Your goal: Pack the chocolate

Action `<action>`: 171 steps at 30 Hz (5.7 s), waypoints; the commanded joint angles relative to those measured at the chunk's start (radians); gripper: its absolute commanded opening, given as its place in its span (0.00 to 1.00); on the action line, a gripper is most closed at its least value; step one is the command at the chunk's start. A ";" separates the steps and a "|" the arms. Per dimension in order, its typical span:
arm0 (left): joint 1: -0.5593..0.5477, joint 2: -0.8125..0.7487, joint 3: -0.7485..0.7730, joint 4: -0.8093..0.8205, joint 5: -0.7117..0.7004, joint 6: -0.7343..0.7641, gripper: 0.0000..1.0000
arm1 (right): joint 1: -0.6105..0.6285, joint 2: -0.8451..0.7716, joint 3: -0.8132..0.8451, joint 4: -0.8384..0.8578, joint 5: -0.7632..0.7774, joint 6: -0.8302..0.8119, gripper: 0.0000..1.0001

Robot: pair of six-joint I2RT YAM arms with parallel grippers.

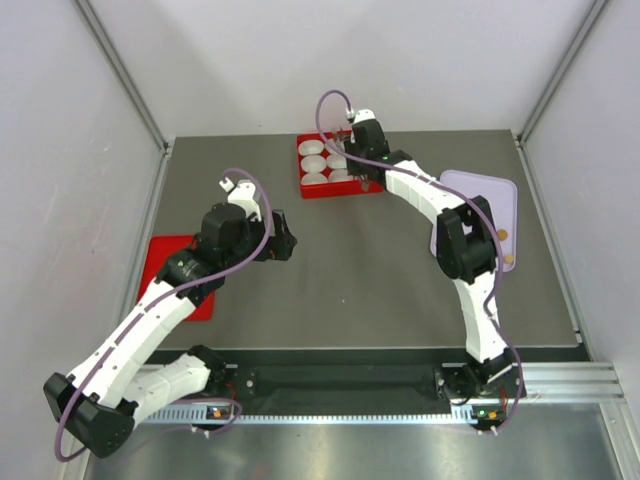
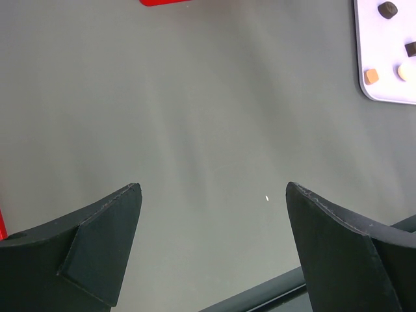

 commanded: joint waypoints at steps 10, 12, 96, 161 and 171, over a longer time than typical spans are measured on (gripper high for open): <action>0.000 -0.010 0.034 0.006 -0.022 0.021 0.97 | 0.020 0.026 0.072 0.054 0.008 0.004 0.39; 0.000 -0.010 0.036 0.007 -0.022 0.021 0.97 | 0.021 0.026 0.076 0.054 0.015 0.002 0.40; 0.000 -0.060 0.008 0.044 0.101 -0.046 0.97 | -0.574 -0.714 -0.807 -0.259 -0.120 -0.002 0.37; 0.000 -0.040 0.016 0.058 0.092 -0.045 0.96 | -0.145 -0.591 -0.292 -0.382 0.035 0.053 0.29; 0.000 -0.046 0.031 0.036 0.077 -0.029 0.97 | -0.003 -0.291 -0.048 -0.179 0.015 0.033 0.29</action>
